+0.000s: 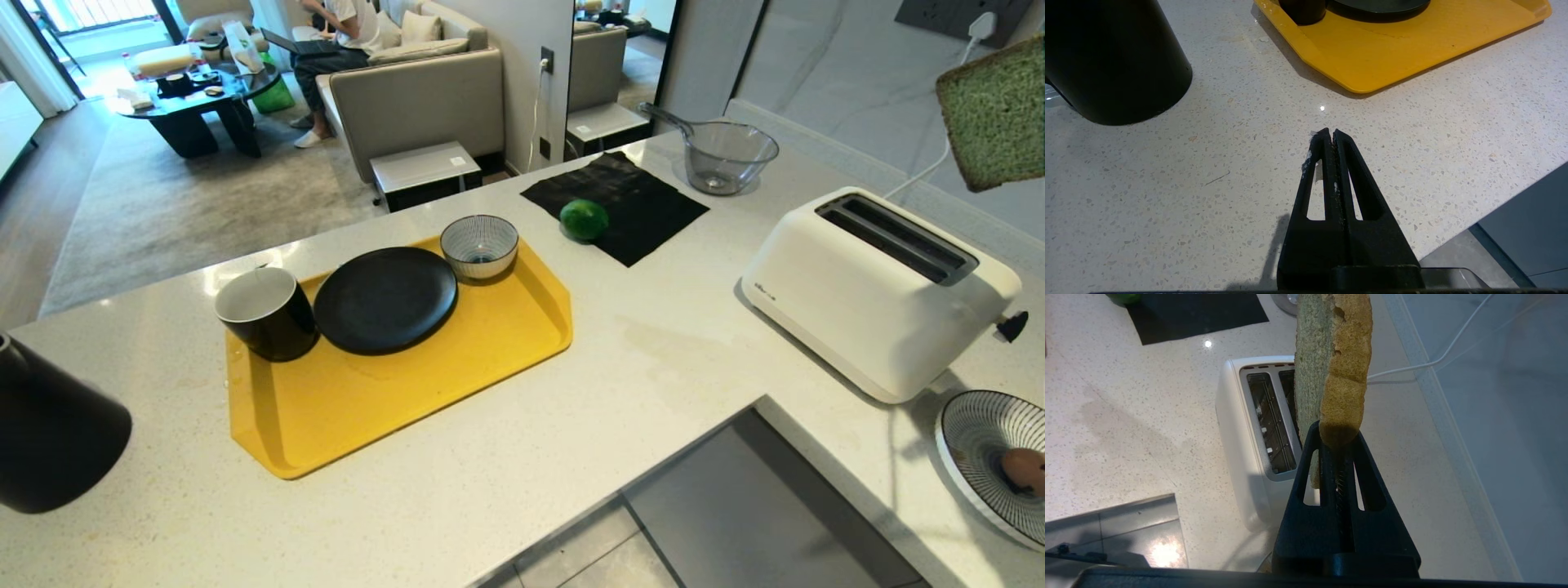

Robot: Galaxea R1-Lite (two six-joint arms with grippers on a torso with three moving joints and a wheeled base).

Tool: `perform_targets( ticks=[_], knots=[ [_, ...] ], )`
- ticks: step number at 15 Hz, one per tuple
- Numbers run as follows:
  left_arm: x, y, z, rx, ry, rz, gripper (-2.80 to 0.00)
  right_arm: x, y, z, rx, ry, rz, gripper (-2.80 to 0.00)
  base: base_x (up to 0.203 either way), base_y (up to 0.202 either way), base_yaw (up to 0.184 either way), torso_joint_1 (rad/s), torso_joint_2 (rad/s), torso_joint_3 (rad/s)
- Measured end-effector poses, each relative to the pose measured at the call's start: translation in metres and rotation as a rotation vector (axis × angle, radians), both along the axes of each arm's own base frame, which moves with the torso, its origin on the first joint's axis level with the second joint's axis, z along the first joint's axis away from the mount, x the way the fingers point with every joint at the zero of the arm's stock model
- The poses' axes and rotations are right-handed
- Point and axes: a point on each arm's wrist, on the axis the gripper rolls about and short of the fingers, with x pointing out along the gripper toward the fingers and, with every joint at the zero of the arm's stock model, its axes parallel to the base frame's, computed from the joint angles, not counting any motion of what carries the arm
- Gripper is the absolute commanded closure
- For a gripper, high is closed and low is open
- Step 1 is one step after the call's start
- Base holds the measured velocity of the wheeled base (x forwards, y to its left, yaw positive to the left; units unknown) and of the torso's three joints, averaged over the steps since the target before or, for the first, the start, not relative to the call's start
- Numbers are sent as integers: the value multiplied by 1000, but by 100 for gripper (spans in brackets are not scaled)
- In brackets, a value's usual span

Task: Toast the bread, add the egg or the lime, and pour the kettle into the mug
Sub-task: Put the bread slices in the toaster

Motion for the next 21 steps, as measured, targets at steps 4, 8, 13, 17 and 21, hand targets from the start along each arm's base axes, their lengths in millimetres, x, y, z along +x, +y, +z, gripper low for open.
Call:
perform_targets(
  ticks=[4, 8, 13, 17, 21],
  knots=[
    [0, 0, 0, -1, 0, 0, 0, -13, 0, 3, 8, -26, 26, 0, 0, 0, 0, 0, 0, 0],
    [0, 0, 0, 0, 0, 0, 0, -28, 2, 8, 5, -62, 17, 0, 0, 0, 0, 0, 0, 0],
    [0, 0, 0, -1, 0, 0, 0, -43, 5, 13, 6, -103, 20, 0, 0, 0, 0, 61, -105, -49],
    [0, 0, 0, 0, 0, 0, 0, -49, 6, 16, 1, -121, 20, 0, -2, -4, 98, 185, -348, -154],
    [0, 0, 0, 0, 0, 0, 0, -48, 6, 15, 1, -117, 19, 0, -1, -9, 175, 180, -327, -154]
  ],
)
